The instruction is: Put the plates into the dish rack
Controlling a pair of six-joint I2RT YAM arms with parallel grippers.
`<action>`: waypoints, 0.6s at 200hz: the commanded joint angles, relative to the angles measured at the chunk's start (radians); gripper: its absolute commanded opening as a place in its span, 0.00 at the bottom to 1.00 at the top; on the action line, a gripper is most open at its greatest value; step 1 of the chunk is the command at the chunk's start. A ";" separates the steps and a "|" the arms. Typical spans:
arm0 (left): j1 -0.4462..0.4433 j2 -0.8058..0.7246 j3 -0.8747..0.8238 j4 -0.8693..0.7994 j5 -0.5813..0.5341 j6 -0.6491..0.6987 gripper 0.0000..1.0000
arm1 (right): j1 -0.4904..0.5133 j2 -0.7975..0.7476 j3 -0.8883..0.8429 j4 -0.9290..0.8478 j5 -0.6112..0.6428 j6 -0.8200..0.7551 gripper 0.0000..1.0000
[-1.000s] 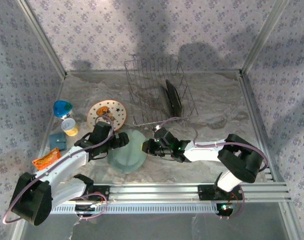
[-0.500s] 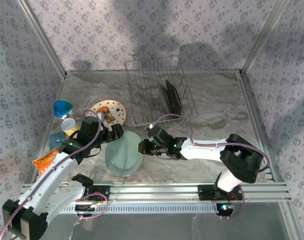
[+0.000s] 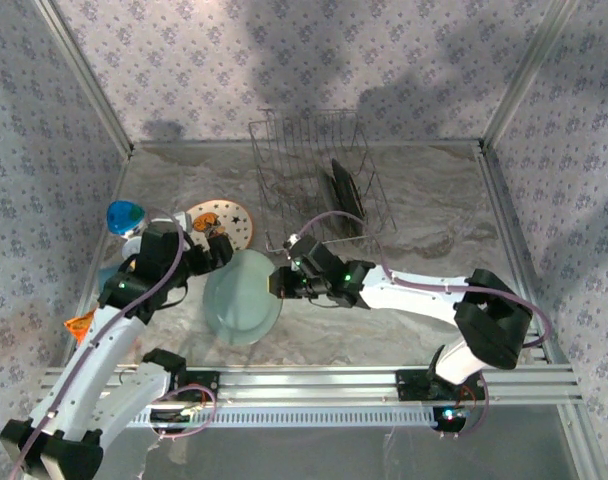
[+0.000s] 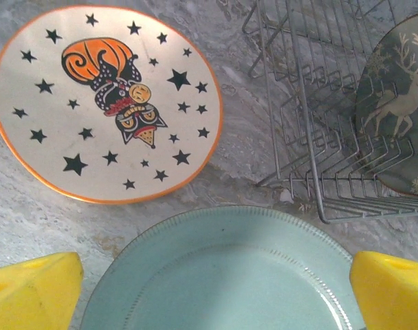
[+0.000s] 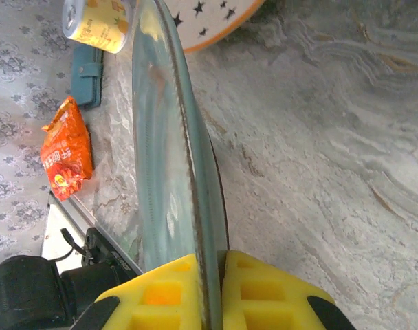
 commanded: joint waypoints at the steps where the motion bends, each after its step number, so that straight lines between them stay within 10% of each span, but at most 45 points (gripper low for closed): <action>1: 0.011 0.005 0.085 -0.029 -0.014 0.066 0.99 | -0.015 -0.080 0.113 0.007 -0.022 -0.055 0.00; 120: 0.044 0.217 0.437 -0.071 0.024 0.204 0.99 | -0.152 -0.192 0.437 -0.345 0.083 -0.241 0.00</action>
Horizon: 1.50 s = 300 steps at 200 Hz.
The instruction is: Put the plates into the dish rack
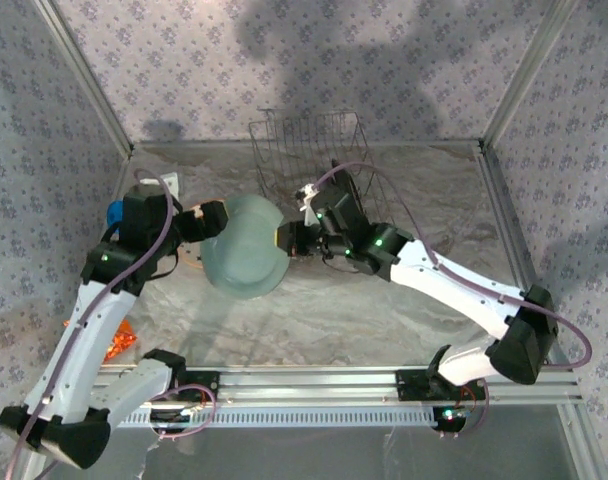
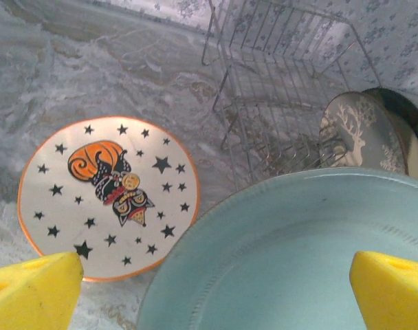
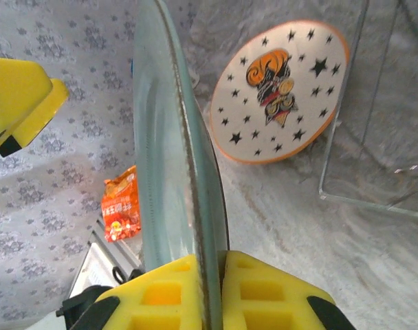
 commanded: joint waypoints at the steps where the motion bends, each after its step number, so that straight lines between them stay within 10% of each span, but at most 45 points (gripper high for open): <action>1: 0.005 0.053 0.100 -0.007 0.025 0.064 0.99 | -0.030 -0.057 0.124 -0.043 0.066 -0.067 0.00; 171: 0.006 0.221 -0.009 0.217 0.014 0.201 0.99 | 0.149 0.396 0.881 -0.633 1.164 -0.308 0.00; 300: 0.106 0.228 -0.035 0.221 -0.014 0.145 0.99 | 0.122 0.673 1.060 -0.899 1.279 -0.234 0.00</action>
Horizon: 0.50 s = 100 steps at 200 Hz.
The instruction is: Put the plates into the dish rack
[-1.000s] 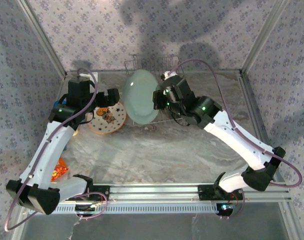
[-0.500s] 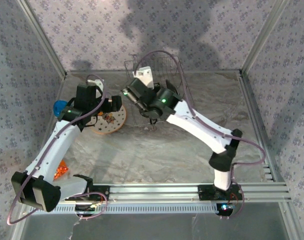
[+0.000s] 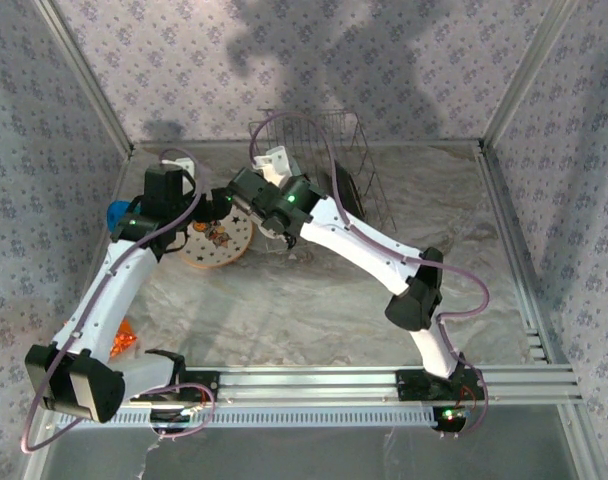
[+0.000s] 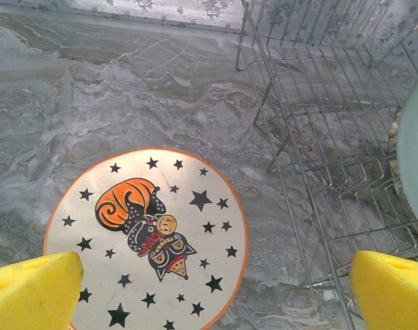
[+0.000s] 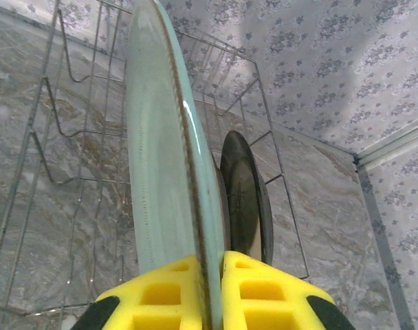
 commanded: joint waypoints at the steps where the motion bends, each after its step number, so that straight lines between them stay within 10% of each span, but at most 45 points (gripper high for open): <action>1: 0.023 0.005 -0.003 0.023 -0.001 -0.019 0.99 | -0.015 0.004 0.050 -0.014 0.119 0.039 0.00; 100: 0.041 0.013 -0.002 0.023 0.026 -0.028 0.99 | -0.039 0.048 0.041 -0.055 0.174 0.058 0.00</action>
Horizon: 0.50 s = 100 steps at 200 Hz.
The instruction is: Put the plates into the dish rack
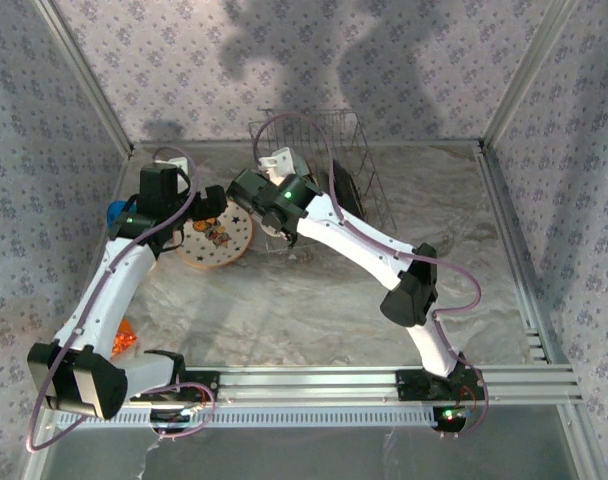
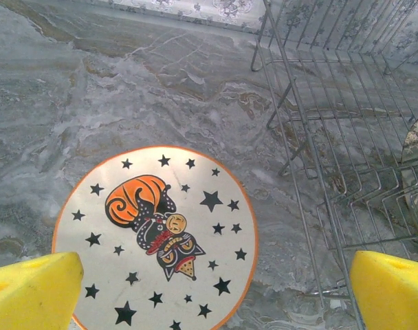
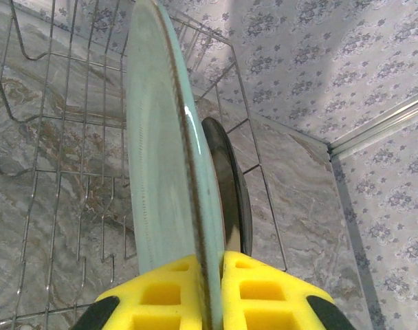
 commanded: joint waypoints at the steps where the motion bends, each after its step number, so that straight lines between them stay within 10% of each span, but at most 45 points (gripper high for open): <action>1: 0.006 0.001 0.000 0.023 0.014 -0.009 0.99 | -0.010 0.011 0.041 -0.001 0.131 0.031 0.00; 100: 0.011 0.019 0.004 0.022 0.038 -0.019 0.99 | -0.039 0.099 0.045 -0.060 0.134 0.077 0.00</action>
